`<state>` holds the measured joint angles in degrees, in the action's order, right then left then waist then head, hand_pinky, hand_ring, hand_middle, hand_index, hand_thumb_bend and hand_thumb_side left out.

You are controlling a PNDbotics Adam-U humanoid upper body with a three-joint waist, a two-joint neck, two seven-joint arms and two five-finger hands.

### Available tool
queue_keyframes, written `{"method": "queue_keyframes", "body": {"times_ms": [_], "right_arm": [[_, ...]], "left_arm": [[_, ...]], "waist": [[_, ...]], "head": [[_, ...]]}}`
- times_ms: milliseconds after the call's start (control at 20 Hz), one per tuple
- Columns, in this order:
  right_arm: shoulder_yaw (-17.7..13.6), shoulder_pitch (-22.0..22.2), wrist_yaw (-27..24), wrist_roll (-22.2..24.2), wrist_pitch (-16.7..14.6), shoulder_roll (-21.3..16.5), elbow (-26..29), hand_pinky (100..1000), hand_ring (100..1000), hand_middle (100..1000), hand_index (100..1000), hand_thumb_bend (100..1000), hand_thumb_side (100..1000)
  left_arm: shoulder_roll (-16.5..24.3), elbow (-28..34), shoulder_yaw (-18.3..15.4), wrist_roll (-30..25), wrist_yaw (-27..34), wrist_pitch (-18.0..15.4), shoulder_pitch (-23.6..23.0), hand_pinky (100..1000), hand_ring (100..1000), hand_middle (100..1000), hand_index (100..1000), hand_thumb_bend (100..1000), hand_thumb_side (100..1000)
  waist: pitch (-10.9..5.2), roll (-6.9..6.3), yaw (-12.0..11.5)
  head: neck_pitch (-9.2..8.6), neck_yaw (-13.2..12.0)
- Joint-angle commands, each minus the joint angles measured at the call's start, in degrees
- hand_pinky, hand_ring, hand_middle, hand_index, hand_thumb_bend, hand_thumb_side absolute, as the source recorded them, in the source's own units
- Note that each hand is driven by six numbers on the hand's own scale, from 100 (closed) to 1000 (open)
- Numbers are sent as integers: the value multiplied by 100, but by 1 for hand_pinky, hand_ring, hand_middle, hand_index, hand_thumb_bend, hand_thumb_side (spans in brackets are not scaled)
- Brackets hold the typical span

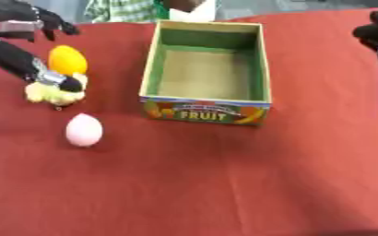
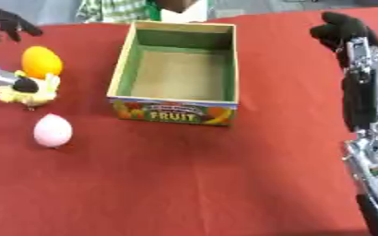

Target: Pick up objects on the table and place them in the box.

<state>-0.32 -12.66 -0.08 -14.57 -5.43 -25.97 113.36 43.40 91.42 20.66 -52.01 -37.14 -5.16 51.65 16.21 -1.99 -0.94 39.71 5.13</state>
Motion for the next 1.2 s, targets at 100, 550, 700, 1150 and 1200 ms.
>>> {"method": "queue_keyframes", "body": {"times_ms": [100, 550, 700, 1150, 1200], "right_arm": [[-23, -78, 52, 2, 6, -116, 123, 880, 784, 653, 822, 100, 1000], [-13, -103, 46, 14, 11, -95, 123, 881, 784, 652, 822, 100, 1000], [-6, -106, 44, 25, 17, -84, 123, 881, 784, 651, 822, 100, 1000], [-9, -100, 36, 36, 18, -56, 123, 881, 783, 647, 822, 100, 1000], [-9, -101, 35, 37, 18, -53, 123, 881, 783, 647, 822, 100, 1000]], "left_arm": [[438, 645, 77, 5, 375, -84, -109, 725, 820, 860, 1000, 720, 794], [730, 1073, 458, 5, 646, 240, -502, 706, 804, 802, 1000, 603, 691], [737, 1038, 572, 5, 531, 229, -543, 701, 805, 807, 1000, 589, 690], [597, 801, 655, 5, -232, 219, -451, 646, 790, 798, 1000, 519, 646], [573, 790, 658, 5, -325, 224, -445, 646, 790, 798, 1000, 519, 646]], "waist": [[-83, 4, 12], [-62, -3, 47], [-57, -3, 48], [-52, 27, 59], [-50, 29, 59]], "head": [[-63, 5], [-105, -27], [-102, -36], [-90, -47], [-91, -50]]}}
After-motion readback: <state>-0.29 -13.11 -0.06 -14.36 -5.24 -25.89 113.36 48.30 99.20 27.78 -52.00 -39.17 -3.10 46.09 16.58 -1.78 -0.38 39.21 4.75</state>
